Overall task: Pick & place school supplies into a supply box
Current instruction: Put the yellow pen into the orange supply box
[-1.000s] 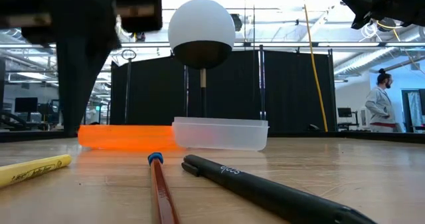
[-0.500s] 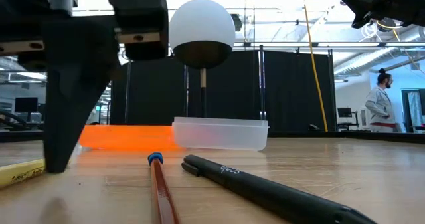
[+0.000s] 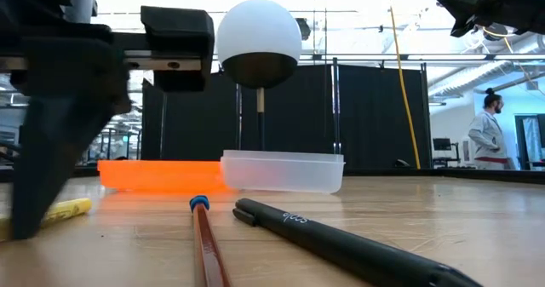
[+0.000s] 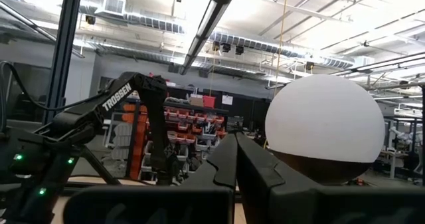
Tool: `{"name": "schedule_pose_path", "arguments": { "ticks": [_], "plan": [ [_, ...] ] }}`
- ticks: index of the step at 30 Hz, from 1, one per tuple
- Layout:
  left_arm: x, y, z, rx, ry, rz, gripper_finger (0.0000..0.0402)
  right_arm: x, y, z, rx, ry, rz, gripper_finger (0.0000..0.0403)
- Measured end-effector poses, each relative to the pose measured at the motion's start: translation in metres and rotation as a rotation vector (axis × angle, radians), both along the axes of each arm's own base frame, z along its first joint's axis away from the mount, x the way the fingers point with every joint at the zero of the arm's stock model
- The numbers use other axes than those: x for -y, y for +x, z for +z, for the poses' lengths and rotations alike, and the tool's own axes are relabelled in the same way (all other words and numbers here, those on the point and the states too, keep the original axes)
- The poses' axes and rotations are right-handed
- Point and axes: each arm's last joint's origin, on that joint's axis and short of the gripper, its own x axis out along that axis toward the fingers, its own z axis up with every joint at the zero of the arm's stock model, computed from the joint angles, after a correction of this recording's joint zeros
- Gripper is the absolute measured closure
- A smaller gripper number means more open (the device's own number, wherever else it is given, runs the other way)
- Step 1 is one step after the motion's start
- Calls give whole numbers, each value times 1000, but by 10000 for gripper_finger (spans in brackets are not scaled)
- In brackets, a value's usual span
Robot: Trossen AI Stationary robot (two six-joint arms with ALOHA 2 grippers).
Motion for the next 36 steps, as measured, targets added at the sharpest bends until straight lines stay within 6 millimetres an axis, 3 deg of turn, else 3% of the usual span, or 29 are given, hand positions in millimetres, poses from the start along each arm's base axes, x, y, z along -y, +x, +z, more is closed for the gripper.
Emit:
{"name": "schedule_pose_path", "arguments": {
  "ticks": [6,12,15,23,28,36],
  "plan": [
    [1,0,0,-41,-44,69,374,0,0,0,0,16,9,403],
    [5,0,1,-41,-76,148,364,0,0,0,0,19,10,403],
    [9,-3,13,8,-75,151,361,0,0,0,1,18,10,403],
    [4,-20,68,147,-27,305,372,0,1,-1,-4,15,9,403],
    [-4,-27,102,309,-17,530,365,0,1,-1,-3,19,12,403],
    [-27,-30,137,438,-205,1133,373,0,1,-1,-2,21,13,403]
  ]
}}
